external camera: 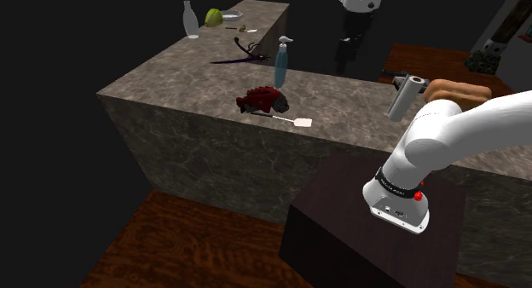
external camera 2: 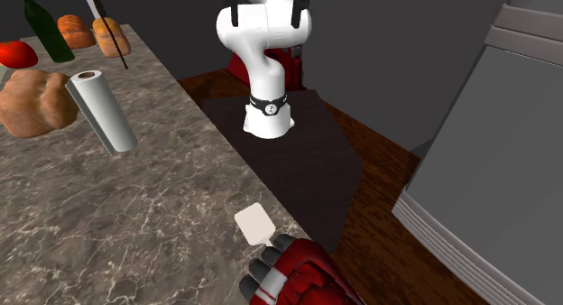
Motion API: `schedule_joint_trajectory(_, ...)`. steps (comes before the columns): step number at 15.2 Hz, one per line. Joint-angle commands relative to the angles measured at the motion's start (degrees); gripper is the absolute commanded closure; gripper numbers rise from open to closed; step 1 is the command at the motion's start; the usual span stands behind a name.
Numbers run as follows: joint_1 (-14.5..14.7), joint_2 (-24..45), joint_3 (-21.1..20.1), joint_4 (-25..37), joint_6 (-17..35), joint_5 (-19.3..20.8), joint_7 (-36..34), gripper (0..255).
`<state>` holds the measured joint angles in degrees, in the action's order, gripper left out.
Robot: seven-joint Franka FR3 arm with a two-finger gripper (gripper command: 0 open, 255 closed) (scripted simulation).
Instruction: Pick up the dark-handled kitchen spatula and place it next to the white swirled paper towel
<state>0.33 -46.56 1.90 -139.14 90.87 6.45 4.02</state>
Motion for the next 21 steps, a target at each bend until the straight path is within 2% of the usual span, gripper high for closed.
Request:
schedule_joint_trajectory(1, 0.00, 0.00, 0.00, 0.00, 0.00, 0.00, 0.00, 0)
schedule_joint_trajectory(11, 1.55, 12.36, 6.05, -8.41, 22.98, 1.83, 8.15, 0)
schedule_joint_trajectory(16, 2.81, 22.18, 8.86, -9.17, 34.55, 1.37, 12.78, 0)
schedule_joint_trajectory(21, 4.73, 33.67, 11.40, -7.58, 45.25, -1.18, 18.51, 0)
